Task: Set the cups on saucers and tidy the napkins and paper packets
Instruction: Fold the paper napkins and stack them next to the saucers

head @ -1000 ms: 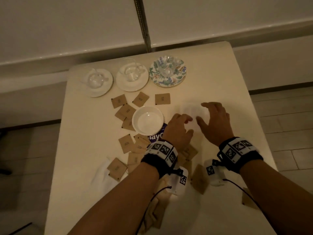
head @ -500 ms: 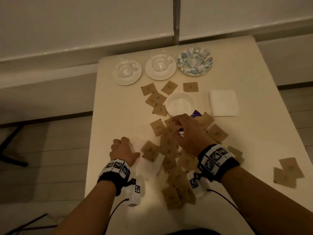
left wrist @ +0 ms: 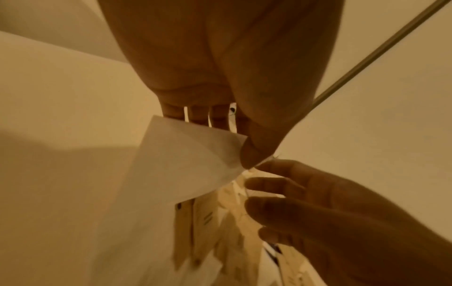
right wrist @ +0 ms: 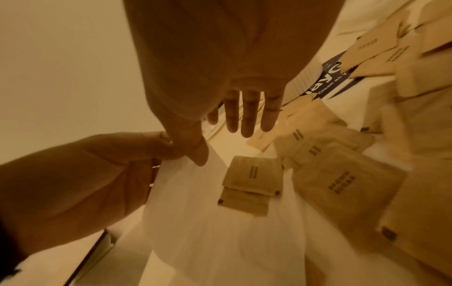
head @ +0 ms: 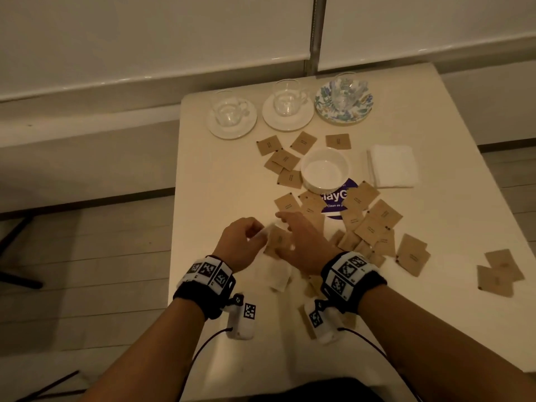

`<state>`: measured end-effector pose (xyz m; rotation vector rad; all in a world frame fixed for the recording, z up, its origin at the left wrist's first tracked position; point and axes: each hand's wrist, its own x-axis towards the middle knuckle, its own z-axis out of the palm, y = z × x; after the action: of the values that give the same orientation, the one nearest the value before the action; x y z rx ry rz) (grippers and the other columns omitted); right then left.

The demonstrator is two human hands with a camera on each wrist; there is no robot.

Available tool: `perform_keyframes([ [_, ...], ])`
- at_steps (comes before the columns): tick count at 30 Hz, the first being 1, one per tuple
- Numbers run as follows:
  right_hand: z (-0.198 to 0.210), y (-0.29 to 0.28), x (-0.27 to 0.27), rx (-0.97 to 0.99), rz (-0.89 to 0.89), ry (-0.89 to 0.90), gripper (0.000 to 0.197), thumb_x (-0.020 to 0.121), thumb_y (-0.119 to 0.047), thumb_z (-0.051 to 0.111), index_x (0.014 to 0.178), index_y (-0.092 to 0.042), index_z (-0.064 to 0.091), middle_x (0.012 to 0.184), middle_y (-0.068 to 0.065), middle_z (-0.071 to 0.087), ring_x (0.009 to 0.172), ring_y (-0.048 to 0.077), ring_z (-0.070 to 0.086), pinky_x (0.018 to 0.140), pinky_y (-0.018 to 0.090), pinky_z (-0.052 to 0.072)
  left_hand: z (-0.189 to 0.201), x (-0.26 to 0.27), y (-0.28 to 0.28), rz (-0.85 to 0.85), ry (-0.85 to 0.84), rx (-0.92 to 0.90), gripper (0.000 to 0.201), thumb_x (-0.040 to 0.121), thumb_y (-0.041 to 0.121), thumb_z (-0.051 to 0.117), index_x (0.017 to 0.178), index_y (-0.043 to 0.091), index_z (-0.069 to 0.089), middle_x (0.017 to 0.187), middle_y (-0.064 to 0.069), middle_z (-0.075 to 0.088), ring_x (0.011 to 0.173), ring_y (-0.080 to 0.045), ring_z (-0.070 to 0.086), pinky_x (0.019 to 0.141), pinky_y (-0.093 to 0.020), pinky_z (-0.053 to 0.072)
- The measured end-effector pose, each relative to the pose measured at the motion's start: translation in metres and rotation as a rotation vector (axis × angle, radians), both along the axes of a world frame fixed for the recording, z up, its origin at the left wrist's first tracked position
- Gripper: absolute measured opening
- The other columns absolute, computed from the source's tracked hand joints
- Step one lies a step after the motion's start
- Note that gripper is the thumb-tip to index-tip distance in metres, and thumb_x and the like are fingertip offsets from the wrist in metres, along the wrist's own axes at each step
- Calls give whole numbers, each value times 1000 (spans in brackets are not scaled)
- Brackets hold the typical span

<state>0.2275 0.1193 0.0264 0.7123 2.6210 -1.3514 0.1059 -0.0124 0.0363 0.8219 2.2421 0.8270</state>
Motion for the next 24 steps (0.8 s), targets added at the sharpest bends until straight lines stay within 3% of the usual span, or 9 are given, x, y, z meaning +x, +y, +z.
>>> perform_keyframes([
  [2, 3, 7, -2, -15, -42, 32, 62, 82, -26, 75, 137, -19, 47, 131, 1, 51, 120, 17, 49, 96, 28, 44, 15, 1, 10, -29, -42, 64, 10, 90, 19, 67, 85, 11, 66, 86, -1, 69, 83, -16, 63, 77, -29, 49],
  [4, 8, 16, -2, -28, -70, 49, 41, 85, -28, 73, 121, -18, 57, 111, -6, 58, 104, 13, 55, 78, 15, 41, 30, 4, 21, -38, -122, 110, 11, 89, 18, 67, 80, 17, 63, 79, 2, 68, 74, -13, 61, 71, -30, 49],
  [7, 21, 35, 6, -165, -100, 150, 24, 88, -33, 70, 102, -14, 66, 94, -4, 64, 86, 7, 59, 73, 18, 45, 47, 3, 40, -29, -229, 181, 14, 87, 13, 69, 79, 19, 61, 72, 3, 69, 66, -10, 62, 64, -31, 51],
  [11, 42, 63, 21, -190, -224, 184, 17, 87, -32, 71, 79, -18, 63, 76, -5, 65, 69, 4, 59, 67, 22, 46, 61, -3, 68, 20, -223, 288, 14, 85, 12, 71, 94, 18, 62, 82, 3, 70, 74, -8, 65, 70, -29, 52],
  [15, 61, 90, 33, -288, -397, 297, 18, 89, -26, 70, 82, -10, 65, 74, 4, 68, 66, 13, 62, 65, 32, 52, 62, -2, 89, -14, -334, 227, 47, 75, 21, 84, 114, 17, 58, 109, -7, 70, 99, -21, 68, 84, -38, 57],
  [19, 73, 110, 47, -326, -480, 382, 19, 89, -21, 70, 76, -12, 61, 55, -10, 60, 52, 5, 54, 54, 22, 46, 59, 11, 106, -8, -443, 266, 36, 77, 7, 80, 109, 15, 66, 105, -5, 73, 98, -22, 70, 86, -37, 57],
  [22, 75, 124, 57, -397, -508, 382, 21, 87, -19, 72, 93, -1, 63, 74, 16, 70, 67, 25, 65, 67, 41, 55, 61, 20, 119, 44, -499, 338, 33, 81, 1, 74, 110, 14, 67, 108, -9, 73, 98, -23, 71, 83, -34, 58],
  [24, 74, 133, 63, -461, -521, 369, 27, 85, -13, 74, 107, -3, 62, 85, 23, 71, 76, 33, 68, 78, 48, 56, 63, 24, 127, 88, -507, 375, 38, 82, 1, 74, 117, 8, 63, 110, -11, 72, 100, -23, 71, 83, -35, 59],
])
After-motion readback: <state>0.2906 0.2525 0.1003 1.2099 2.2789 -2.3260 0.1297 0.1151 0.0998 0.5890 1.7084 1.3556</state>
